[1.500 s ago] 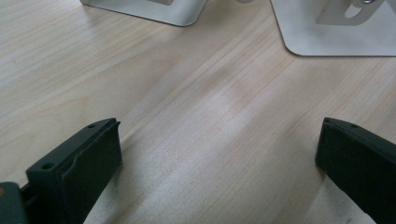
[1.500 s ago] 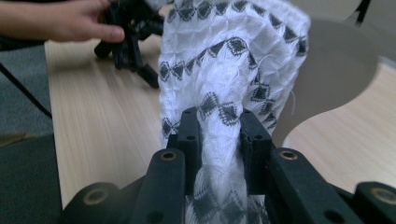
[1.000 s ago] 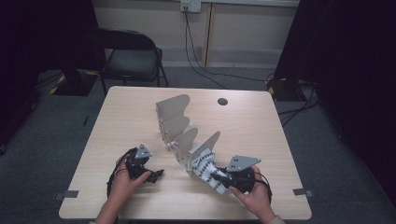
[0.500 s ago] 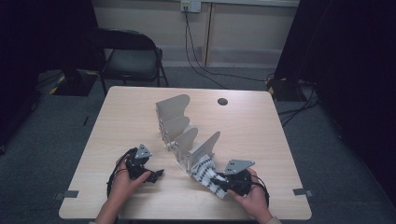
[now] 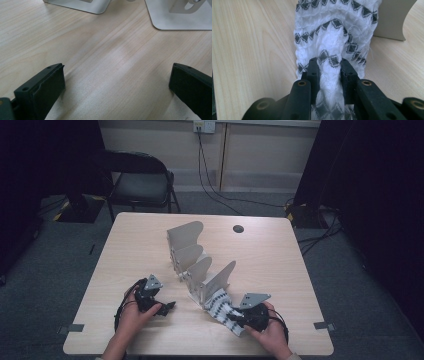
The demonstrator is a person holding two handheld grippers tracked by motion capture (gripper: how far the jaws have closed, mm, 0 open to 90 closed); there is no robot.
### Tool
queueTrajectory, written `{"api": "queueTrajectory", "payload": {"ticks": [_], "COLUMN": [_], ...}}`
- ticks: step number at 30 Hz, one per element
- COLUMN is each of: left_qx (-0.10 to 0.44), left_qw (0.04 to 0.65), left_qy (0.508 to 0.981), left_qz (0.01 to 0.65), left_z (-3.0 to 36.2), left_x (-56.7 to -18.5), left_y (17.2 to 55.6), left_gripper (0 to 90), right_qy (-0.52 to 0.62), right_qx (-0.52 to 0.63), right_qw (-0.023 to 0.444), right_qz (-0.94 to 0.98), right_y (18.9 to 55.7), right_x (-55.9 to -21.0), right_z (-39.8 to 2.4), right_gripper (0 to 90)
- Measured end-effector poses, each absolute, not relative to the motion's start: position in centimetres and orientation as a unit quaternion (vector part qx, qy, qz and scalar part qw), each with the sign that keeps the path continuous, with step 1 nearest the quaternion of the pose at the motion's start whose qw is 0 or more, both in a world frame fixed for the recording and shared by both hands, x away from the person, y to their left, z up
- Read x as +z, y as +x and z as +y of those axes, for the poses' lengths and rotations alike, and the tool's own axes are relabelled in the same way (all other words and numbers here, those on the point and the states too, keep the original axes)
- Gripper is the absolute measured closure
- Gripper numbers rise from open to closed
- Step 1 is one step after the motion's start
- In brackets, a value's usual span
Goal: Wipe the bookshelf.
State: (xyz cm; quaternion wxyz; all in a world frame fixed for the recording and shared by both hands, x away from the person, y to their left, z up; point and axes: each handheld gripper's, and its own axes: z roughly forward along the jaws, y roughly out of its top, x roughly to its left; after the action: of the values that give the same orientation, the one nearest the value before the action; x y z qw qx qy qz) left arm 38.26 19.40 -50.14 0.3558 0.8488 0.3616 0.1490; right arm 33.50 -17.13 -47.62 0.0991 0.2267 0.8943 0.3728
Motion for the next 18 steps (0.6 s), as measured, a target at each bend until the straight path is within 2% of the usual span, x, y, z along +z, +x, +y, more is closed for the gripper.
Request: {"api": "queueTrajectory", "payload": {"ticks": [18], "left_qx": [0.149], "left_qw": [0.356], "left_qy": [0.849], "left_qz": [0.362], "left_z": [19.39], "left_x": [-50.15], "left_y": [38.26], "left_gripper": [0.0], "right_qy": [0.234], "right_qx": [0.362], "right_qw": [0.080], "right_qz": [0.899], "right_y": [33.20], "right_x": [-48.22], "right_z": [-18.01], "right_gripper": [73.4]}}
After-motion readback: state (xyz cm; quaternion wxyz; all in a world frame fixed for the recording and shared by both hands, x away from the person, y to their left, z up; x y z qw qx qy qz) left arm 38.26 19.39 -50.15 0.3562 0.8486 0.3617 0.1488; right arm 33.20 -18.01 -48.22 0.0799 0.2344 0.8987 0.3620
